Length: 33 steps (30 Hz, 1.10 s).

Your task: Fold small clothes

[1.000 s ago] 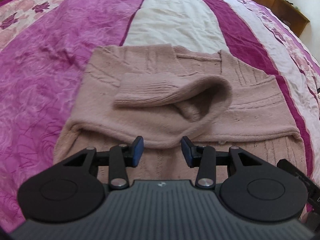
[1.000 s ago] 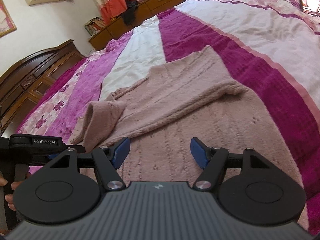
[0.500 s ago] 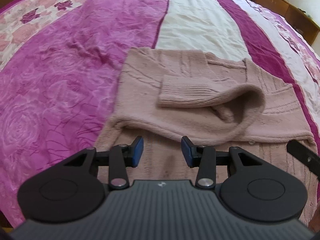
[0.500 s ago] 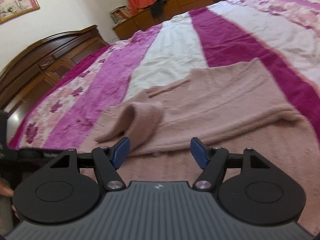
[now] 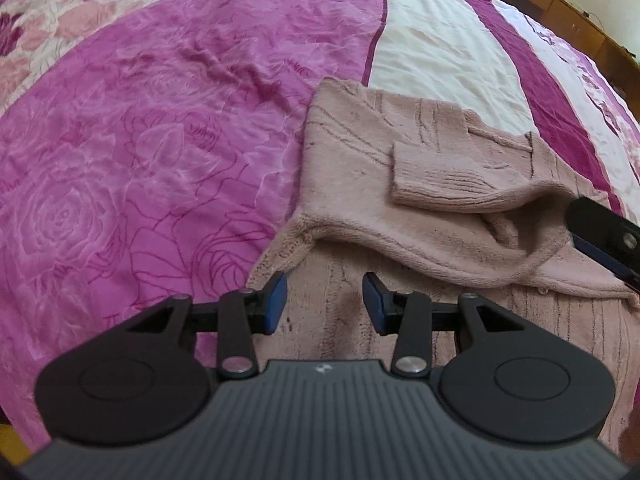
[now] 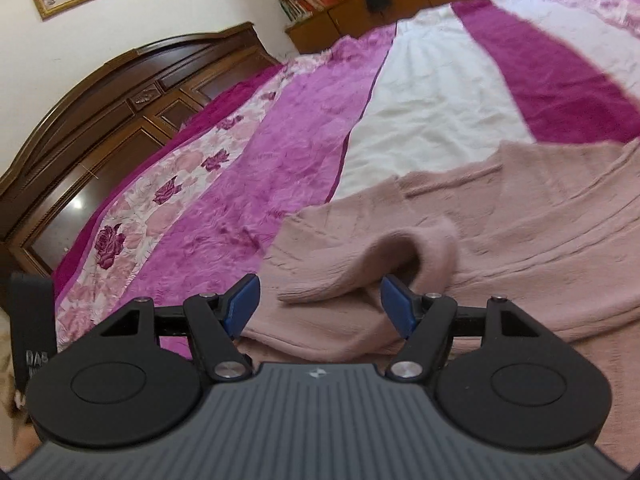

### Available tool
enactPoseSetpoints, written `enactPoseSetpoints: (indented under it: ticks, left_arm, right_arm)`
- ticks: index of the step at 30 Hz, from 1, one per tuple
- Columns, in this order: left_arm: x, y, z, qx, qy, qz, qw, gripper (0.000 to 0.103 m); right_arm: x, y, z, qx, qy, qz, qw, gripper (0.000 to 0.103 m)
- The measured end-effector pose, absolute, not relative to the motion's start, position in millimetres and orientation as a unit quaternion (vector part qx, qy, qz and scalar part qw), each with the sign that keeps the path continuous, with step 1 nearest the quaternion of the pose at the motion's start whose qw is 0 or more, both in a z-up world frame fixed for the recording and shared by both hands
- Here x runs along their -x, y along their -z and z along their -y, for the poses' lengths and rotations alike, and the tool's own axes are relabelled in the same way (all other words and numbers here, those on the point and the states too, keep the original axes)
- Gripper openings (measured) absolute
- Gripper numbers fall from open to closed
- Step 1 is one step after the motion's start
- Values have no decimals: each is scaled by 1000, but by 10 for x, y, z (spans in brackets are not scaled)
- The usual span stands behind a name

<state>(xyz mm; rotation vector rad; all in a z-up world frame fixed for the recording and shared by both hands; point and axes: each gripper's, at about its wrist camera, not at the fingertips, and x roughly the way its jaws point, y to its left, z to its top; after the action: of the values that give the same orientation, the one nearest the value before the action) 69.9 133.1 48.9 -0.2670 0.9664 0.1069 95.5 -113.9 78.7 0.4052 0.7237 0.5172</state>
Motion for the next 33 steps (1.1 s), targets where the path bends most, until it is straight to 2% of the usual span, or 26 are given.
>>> enactPoseSetpoints:
  ticks: [11, 13, 14, 15, 17, 25, 33]
  left_arm:
    - [-706, -457, -1306, 120, -49, -463, 877, 44]
    - [-707, -455, -1307, 120, -49, -462, 877, 44]
    - [-709, -455, -1306, 120, -50, -463, 877, 44]
    - [-711, -448, -1306, 119, -50, -463, 877, 44]
    - [-710, -449, -1298, 117, -50, -463, 877, 44]
    - [-672, -556, -1290, 121, -47, -449, 884, 44]
    - [-629, -725, -1232, 118, -40, -428, 895, 44]
  right_arm:
    - [-1543, -334, 759, -262, -210, -402, 852, 72]
    - [-1602, -295, 741, -264, -201, -398, 855, 57]
    - [-1618, -293, 739, -259, -196, -396, 859, 38]
    - [-1634, -291, 746, -256, -191, -394, 862, 25]
    - [-1640, -293, 834, -274, -184, -384, 863, 14]
    - [-1403, -469, 1533, -366, -140, -296, 871, 13]
    - [-1067, -236, 2293, -460, -57, -261, 847, 14]
